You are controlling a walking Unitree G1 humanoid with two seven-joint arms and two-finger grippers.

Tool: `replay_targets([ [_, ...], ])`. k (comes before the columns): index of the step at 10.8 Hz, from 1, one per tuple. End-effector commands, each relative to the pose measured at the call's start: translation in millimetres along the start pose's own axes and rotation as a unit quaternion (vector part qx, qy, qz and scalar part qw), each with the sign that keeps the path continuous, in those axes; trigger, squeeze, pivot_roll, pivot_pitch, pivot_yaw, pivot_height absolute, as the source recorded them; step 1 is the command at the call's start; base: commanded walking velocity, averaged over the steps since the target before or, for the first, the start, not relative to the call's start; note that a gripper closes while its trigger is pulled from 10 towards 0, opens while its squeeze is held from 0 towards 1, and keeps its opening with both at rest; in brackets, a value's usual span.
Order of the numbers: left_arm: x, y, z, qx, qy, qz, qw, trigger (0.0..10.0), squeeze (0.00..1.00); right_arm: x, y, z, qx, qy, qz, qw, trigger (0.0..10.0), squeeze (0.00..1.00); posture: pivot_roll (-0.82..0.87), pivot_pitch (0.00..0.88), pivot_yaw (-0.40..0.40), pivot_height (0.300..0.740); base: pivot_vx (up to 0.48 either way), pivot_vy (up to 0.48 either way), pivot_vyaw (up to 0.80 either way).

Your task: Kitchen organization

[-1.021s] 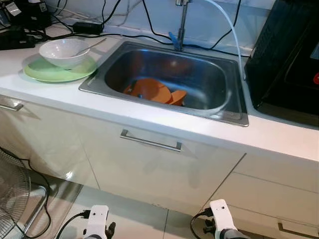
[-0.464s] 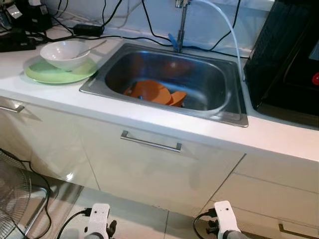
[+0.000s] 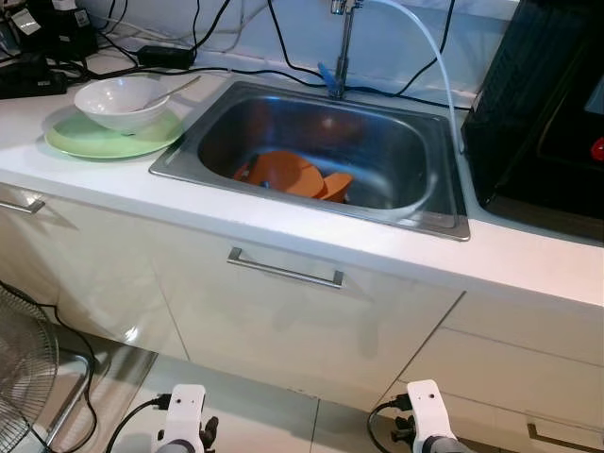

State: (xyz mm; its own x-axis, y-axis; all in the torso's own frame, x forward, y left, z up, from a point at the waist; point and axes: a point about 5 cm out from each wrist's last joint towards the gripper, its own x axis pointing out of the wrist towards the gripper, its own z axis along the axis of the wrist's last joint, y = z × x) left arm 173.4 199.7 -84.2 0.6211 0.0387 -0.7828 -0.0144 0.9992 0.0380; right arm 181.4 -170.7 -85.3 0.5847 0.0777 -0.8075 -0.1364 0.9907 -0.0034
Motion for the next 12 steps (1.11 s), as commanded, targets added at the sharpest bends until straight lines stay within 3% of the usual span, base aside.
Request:
replay_targets([
  [1,-0.8,0.7,-4.2,-0.006,0.009,0.006,1.000,10.0,0.00,0.0,-2.4,1.4,0.013,-0.003,-0.008,1.000,10.0,0.00,0.21,0.063,-0.073,0.725,0.000,0.401,0.00],
  [12,-0.7,4.2,-0.8,-0.009,0.000,0.013,1.000,10.0,0.00,0.7,1.2,1.8,0.023,-0.002,-0.004,1.000,10.0,0.00,0.21,0.088,-0.062,0.725,0.000,0.460,0.00],
])
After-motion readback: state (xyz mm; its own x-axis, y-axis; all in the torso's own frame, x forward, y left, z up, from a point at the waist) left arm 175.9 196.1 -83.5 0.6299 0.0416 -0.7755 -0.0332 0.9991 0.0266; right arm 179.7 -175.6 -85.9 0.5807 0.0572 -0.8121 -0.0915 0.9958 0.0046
